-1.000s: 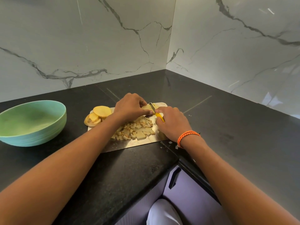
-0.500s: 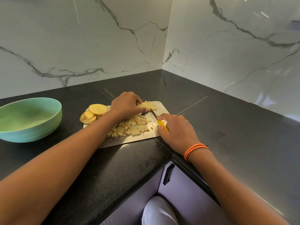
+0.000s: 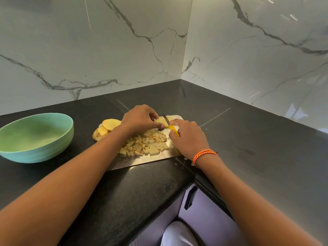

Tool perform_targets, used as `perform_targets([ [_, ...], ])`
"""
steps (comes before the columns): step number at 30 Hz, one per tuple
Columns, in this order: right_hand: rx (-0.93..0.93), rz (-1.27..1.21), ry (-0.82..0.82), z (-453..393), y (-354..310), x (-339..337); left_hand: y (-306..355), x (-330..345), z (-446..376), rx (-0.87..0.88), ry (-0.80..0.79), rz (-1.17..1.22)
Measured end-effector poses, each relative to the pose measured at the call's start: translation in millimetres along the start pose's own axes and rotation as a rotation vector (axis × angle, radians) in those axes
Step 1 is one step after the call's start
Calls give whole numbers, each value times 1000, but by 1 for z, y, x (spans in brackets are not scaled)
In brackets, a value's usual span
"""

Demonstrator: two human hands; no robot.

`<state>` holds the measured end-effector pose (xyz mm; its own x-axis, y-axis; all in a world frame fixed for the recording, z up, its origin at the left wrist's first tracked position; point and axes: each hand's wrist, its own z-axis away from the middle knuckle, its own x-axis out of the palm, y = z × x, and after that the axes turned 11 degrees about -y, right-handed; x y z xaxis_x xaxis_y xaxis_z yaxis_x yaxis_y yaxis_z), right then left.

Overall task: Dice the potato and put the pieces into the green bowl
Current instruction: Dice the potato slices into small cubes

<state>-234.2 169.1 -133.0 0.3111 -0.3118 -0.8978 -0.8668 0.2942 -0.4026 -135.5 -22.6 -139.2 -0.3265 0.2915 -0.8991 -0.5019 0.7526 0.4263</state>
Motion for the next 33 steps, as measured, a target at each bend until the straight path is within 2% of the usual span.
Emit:
perform_targets([
  [12, -12, 32, -70, -11, 2, 3, 5, 7, 1, -19, 66, -75],
  [21, -25, 56, -96, 29, 10, -7, 6, 6, 4, -24, 63, -69],
  [29, -21, 76, -92, 48, 10, -18, 5, 4, 4, -19, 38, -51],
  [33, -40, 27, -34, 40, 6, -18, 1, 1, 3, -8, 20, -43],
])
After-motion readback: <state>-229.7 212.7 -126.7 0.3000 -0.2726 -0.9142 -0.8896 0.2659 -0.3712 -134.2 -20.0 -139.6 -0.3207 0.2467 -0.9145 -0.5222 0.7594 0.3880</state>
